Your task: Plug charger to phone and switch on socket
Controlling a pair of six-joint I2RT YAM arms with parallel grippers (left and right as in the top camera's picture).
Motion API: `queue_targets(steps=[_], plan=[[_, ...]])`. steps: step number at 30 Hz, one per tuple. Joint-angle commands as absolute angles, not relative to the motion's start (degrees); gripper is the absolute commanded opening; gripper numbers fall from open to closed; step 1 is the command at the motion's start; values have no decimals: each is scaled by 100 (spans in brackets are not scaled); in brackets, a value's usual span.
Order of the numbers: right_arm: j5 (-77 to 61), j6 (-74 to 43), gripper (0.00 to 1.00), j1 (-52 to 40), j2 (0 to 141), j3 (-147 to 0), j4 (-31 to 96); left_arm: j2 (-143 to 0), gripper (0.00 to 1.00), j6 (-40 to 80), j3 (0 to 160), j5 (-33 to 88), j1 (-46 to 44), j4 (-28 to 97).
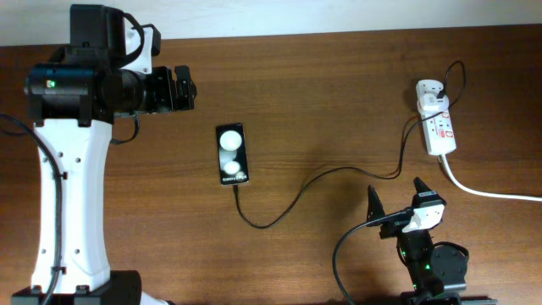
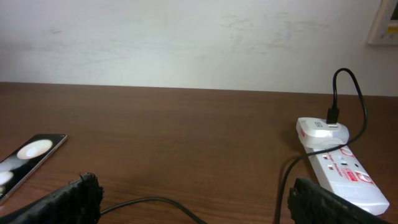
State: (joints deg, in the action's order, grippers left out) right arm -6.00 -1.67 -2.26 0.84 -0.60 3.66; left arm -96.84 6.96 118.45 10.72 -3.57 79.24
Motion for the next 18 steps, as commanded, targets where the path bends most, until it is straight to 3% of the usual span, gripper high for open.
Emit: queue_targets(steps=[1, 8, 18], plan=[[-532, -198, 99, -261, 19, -32, 410, -9500, 99, 683, 11887, 869, -320, 7964], [-532, -198, 99, -261, 19, -32, 410, -8595, 99, 681, 11028, 204, -320, 7655], [-532, -198, 99, -261, 19, -32, 410, -5680, 99, 263, 6794, 104, -320, 4152]])
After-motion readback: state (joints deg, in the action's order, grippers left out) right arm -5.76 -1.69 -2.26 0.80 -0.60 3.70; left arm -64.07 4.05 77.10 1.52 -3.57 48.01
